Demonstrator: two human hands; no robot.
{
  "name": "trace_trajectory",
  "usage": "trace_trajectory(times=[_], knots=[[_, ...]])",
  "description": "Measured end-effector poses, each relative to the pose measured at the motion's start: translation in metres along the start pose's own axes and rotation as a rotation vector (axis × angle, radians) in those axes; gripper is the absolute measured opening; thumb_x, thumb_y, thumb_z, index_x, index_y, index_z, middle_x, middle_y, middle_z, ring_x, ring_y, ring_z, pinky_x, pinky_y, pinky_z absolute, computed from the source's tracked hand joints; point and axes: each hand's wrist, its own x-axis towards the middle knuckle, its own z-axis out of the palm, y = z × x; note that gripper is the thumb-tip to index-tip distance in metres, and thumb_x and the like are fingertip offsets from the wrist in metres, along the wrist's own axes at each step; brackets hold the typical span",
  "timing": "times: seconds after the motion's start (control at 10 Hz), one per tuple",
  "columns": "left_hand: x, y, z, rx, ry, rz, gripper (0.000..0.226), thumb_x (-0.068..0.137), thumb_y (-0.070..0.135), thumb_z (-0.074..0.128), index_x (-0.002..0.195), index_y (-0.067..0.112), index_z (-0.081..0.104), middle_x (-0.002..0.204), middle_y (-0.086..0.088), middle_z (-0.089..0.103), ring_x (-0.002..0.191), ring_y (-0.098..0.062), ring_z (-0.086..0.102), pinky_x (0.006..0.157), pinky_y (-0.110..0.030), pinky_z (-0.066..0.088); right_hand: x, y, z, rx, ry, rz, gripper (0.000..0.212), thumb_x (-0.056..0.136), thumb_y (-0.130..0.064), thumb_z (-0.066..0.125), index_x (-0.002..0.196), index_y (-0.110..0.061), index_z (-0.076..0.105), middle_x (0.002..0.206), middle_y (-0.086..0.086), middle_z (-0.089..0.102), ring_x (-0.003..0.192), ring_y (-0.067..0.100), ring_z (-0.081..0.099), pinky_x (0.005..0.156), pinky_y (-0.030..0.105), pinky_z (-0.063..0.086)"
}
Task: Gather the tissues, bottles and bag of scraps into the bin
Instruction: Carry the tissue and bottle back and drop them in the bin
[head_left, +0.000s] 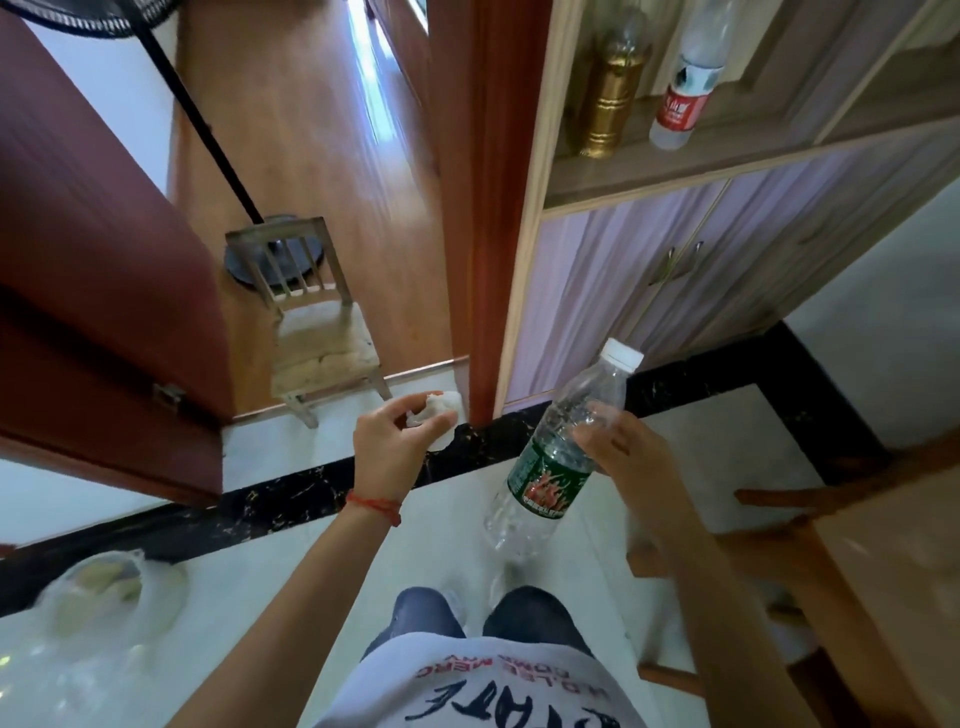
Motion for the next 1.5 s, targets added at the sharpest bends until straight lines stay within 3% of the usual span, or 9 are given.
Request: trace_trajectory(times=[0.2, 0.3, 0.5, 0.6, 0.8, 0.9, 1.2, 1.4, 1.5], knots=[[0.049, 0.013, 0.046, 0.046, -0.042, 0.058, 0.025, 0.067, 0.015, 0.079, 0.09, 0.011, 0.072, 0.069, 0.005, 0.063, 0.056, 0.008, 0.056, 0.056, -0.005, 0.043, 0.054, -0.005, -0.029, 0.07, 0.066, 0.012, 0.025, 0.083, -0.012, 0.064, 0.106, -0.002, 0.06, 0.083, -0.001, 0.065, 0.074, 0.003, 0.063, 0.07, 0.015, 0.053], [0.07, 0.027, 0.078, 0.095, -0.082, 0.091, 0.018, 0.069, 0.017, 0.078, 0.086, 0.012, 0.072, 0.068, 0.007, 0.06, 0.058, 0.001, 0.052, 0.062, -0.016, 0.043, 0.072, -0.009, -0.048, 0.075, 0.102, 0.015, 0.027, 0.082, -0.011, 0.065, 0.104, 0.004, 0.059, 0.08, 0.002, 0.065, 0.068, -0.002, 0.063, 0.065, 0.013, 0.052], [0.09, 0.052, 0.14, 0.051, -0.268, 0.102, 0.014, 0.065, 0.03, 0.077, 0.078, 0.026, 0.072, 0.062, 0.019, 0.064, 0.06, 0.006, 0.056, 0.059, -0.006, 0.045, 0.086, -0.002, -0.085, 0.124, 0.188, 0.069, 0.026, 0.073, -0.034, 0.071, 0.093, -0.018, 0.063, 0.081, -0.004, 0.069, 0.081, 0.014, 0.066, 0.075, 0.03, 0.053], [0.094, 0.061, 0.17, 0.013, -0.383, 0.122, 0.018, 0.071, 0.009, 0.075, 0.089, 0.01, 0.072, 0.07, 0.01, 0.065, 0.059, 0.01, 0.057, 0.059, -0.006, 0.046, 0.081, -0.002, -0.102, 0.153, 0.279, 0.068, 0.007, 0.084, -0.015, 0.064, 0.09, -0.017, 0.062, 0.078, -0.005, 0.069, 0.074, 0.0, 0.066, 0.065, 0.014, 0.049], [0.106, 0.08, 0.226, 0.114, -0.621, 0.216, 0.024, 0.07, 0.02, 0.076, 0.09, 0.007, 0.073, 0.083, -0.005, 0.072, 0.081, -0.015, 0.065, 0.075, -0.029, 0.054, 0.067, 0.004, -0.135, 0.252, 0.505, 0.09, 0.012, 0.084, -0.012, 0.062, 0.093, -0.019, 0.061, 0.086, -0.008, 0.068, 0.075, -0.005, 0.065, 0.062, 0.008, 0.048], [0.11, 0.09, 0.255, 0.13, -0.746, 0.239, 0.02, 0.07, 0.015, 0.075, 0.089, 0.009, 0.073, 0.069, 0.014, 0.071, 0.073, -0.004, 0.064, 0.071, -0.025, 0.055, 0.058, 0.009, -0.147, 0.259, 0.605, 0.097, 0.019, 0.085, -0.009, 0.059, 0.104, -0.006, 0.06, 0.091, -0.002, 0.068, 0.076, -0.003, 0.066, 0.063, 0.009, 0.048], [0.127, 0.117, 0.332, 0.129, -1.044, 0.315, 0.023, 0.074, 0.003, 0.071, 0.097, 0.004, 0.07, 0.076, 0.004, 0.066, 0.063, 0.013, 0.059, 0.061, -0.006, 0.048, 0.056, 0.01, -0.165, 0.246, 0.935, 0.175, 0.014, 0.08, -0.029, 0.062, 0.088, -0.018, 0.059, 0.081, -0.001, 0.067, 0.072, 0.005, 0.066, 0.062, 0.013, 0.051], [0.138, 0.129, 0.369, 0.11, -1.148, 0.326, 0.024, 0.074, 0.002, 0.07, 0.098, 0.002, 0.069, 0.077, 0.006, 0.065, 0.064, 0.013, 0.06, 0.06, -0.005, 0.047, 0.072, 0.011, -0.178, 0.236, 1.027, 0.191, 0.051, 0.07, -0.043, 0.061, 0.096, 0.0, 0.058, 0.092, 0.02, 0.066, 0.081, 0.028, 0.066, 0.068, 0.022, 0.053], [0.146, 0.134, 0.389, 0.117, -1.184, 0.312, 0.024, 0.075, 0.003, 0.07, 0.099, 0.004, 0.069, 0.078, 0.006, 0.065, 0.065, 0.014, 0.06, 0.06, -0.004, 0.046, 0.081, 0.011, -0.189, 0.248, 1.063, 0.199, 0.045, 0.071, -0.041, 0.061, 0.095, -0.003, 0.059, 0.092, 0.021, 0.066, 0.078, 0.027, 0.065, 0.067, 0.021, 0.052]])
